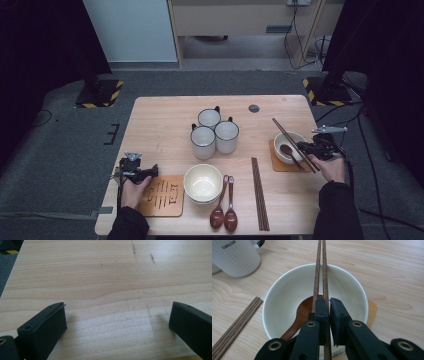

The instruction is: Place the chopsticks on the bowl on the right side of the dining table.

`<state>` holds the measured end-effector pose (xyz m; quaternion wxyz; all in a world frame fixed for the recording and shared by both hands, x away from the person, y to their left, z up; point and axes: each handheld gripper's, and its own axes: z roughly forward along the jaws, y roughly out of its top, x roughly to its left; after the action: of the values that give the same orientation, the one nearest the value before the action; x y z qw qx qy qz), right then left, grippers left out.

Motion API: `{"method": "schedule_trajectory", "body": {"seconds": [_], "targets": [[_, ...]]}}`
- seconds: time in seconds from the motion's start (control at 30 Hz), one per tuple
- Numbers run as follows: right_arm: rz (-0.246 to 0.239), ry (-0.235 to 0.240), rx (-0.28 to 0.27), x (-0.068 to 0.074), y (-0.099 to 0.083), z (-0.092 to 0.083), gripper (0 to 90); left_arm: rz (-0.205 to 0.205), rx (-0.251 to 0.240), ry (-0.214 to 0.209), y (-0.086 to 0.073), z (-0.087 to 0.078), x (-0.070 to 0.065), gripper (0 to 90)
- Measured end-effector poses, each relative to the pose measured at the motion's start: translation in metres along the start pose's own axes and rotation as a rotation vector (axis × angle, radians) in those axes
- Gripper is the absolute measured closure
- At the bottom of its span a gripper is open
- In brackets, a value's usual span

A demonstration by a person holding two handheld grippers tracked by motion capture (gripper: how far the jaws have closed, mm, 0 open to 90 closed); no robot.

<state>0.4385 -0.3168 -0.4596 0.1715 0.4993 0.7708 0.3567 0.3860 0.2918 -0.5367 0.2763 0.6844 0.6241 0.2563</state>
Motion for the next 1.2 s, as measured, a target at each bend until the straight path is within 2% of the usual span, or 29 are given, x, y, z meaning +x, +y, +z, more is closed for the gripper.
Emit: {"method": "schedule_trajectory", "body": {"seconds": [0.37,0.6,0.73,0.93,1.2], "targets": [[0.001,0.005,0.0,0.0004,0.0,-0.001,84.0,0.0,0.0,0.0,0.0,0.0,0.0,0.3],[0.0,0.005,-0.035,0.0024,0.003,-0.0064,77.2,0.0,0.001,0.0,0.0,0.0,0.0,0.3],[-0.018,0.008,-0.048,0.0032,0.0035,-0.0065,72.5,0.0,0.001,0.0,0.0,0.0,0.0,0.4],[-0.058,0.008,-0.027,0.0072,0.003,-0.0013,67.7,0.0,0.001,0.0,0.0,0.0,0.0,0.3],[-0.077,0.003,0.001,0.0079,0.0015,0.0019,70.3,0.0,0.0,0.0,0.0,-0.0001,0.0,0.4]]}}
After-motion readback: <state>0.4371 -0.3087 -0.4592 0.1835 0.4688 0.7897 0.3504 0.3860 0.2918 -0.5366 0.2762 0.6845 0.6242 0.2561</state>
